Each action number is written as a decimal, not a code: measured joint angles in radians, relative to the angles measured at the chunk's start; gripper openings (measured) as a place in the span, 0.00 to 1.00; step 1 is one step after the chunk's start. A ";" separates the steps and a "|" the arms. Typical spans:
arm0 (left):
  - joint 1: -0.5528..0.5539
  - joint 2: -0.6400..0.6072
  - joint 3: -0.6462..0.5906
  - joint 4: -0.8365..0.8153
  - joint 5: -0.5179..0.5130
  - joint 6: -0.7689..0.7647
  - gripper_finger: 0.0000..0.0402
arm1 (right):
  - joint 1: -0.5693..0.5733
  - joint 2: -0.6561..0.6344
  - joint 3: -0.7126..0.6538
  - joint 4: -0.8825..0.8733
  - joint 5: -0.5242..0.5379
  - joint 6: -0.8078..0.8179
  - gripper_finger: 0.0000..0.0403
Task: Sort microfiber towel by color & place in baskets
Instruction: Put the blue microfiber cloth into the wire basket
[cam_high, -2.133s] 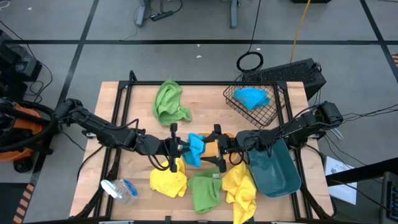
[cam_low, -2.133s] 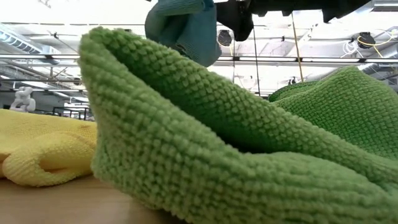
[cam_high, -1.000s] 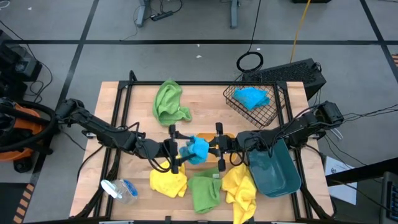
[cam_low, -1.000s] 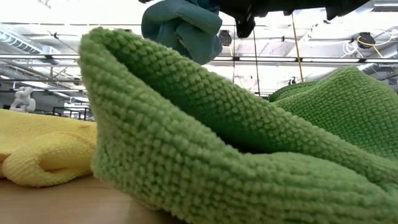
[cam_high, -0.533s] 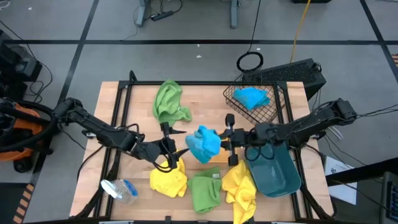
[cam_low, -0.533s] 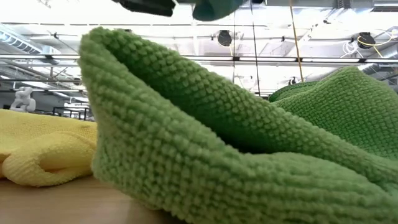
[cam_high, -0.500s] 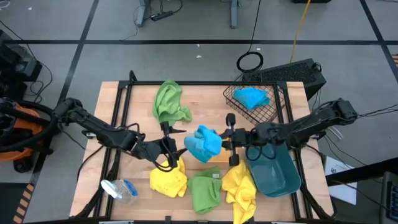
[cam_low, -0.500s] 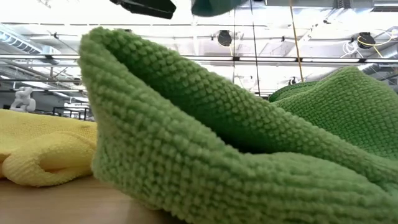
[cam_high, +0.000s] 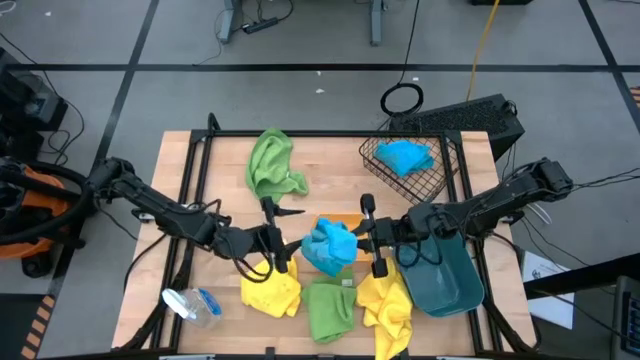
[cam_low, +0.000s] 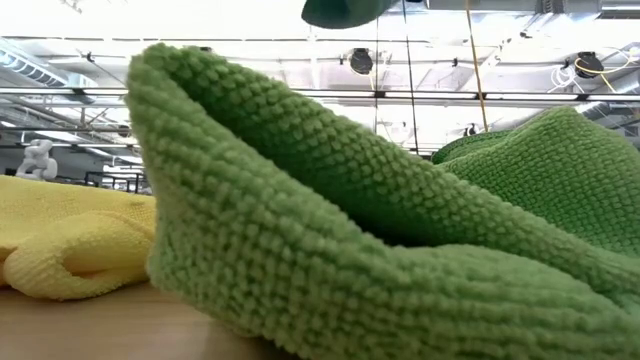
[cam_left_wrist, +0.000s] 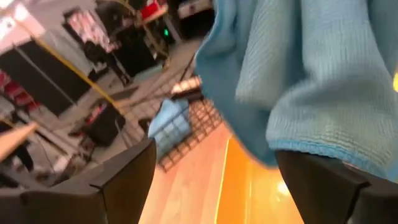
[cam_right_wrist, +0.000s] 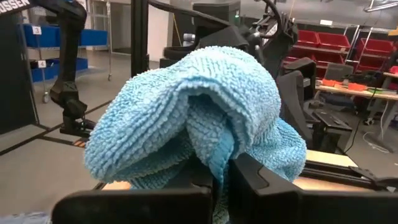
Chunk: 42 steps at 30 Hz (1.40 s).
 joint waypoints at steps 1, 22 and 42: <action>-0.006 0.011 0.000 0.014 0.000 0.028 0.83 | 0.000 0.003 0.000 0.003 0.000 0.000 0.02; -0.005 0.143 -0.001 0.448 -0.006 0.308 0.83 | -0.012 0.013 0.000 -0.054 0.212 -0.011 0.02; 0.052 0.143 -0.001 0.429 0.151 0.230 0.39 | -0.009 0.072 0.000 -0.046 0.161 -0.076 0.02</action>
